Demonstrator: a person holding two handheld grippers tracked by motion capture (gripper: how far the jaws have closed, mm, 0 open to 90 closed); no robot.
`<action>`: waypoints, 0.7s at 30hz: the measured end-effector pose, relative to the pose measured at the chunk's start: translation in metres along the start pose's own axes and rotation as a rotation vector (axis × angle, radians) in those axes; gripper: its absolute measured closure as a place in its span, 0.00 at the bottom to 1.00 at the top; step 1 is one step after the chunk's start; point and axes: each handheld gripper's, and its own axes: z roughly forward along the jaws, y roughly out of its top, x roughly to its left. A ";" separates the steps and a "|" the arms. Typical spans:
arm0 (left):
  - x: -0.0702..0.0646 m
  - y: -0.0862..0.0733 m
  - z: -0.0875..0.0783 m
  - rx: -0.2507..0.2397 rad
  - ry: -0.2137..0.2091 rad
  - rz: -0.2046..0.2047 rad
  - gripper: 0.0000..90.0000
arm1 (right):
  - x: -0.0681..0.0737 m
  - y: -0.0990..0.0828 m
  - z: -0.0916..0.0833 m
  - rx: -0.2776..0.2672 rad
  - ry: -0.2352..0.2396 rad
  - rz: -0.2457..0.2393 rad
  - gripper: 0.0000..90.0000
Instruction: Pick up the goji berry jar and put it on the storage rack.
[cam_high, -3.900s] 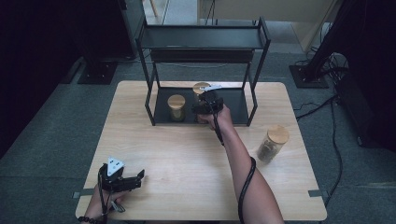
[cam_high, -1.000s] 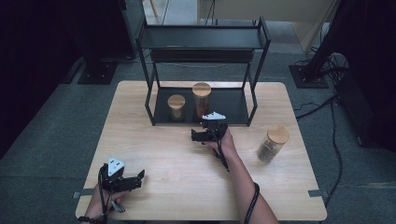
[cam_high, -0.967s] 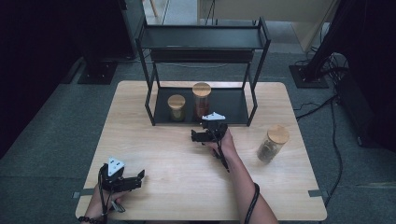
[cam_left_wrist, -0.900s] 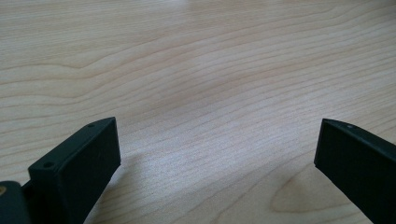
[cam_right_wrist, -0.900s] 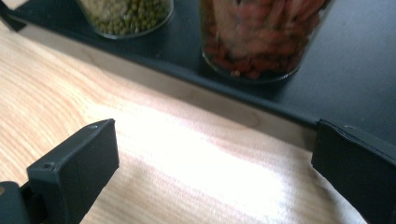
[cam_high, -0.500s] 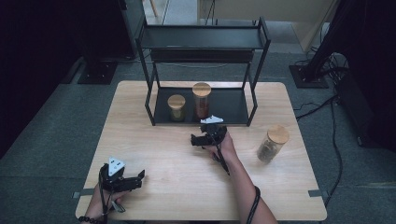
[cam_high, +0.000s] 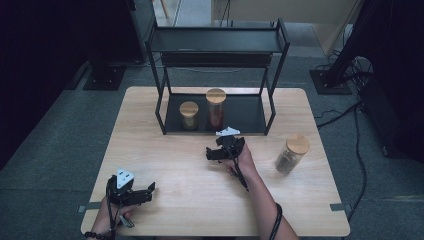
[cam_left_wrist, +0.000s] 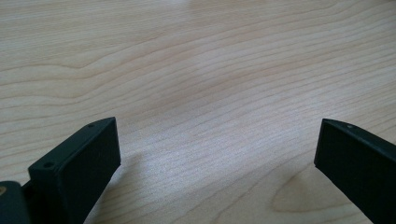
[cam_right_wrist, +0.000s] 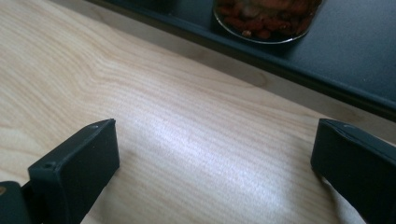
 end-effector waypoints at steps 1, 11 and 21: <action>0.000 0.000 0.000 0.001 0.001 -0.001 0.01 | 0.001 -0.001 -0.001 0.001 0.000 -0.005 0.01; -0.002 0.001 0.003 0.025 0.020 0.011 0.01 | 0.003 -0.007 -0.006 0.004 0.001 -0.019 0.01; -0.004 0.002 0.005 0.048 0.039 0.018 0.02 | 0.005 -0.012 -0.011 0.004 0.008 -0.029 0.01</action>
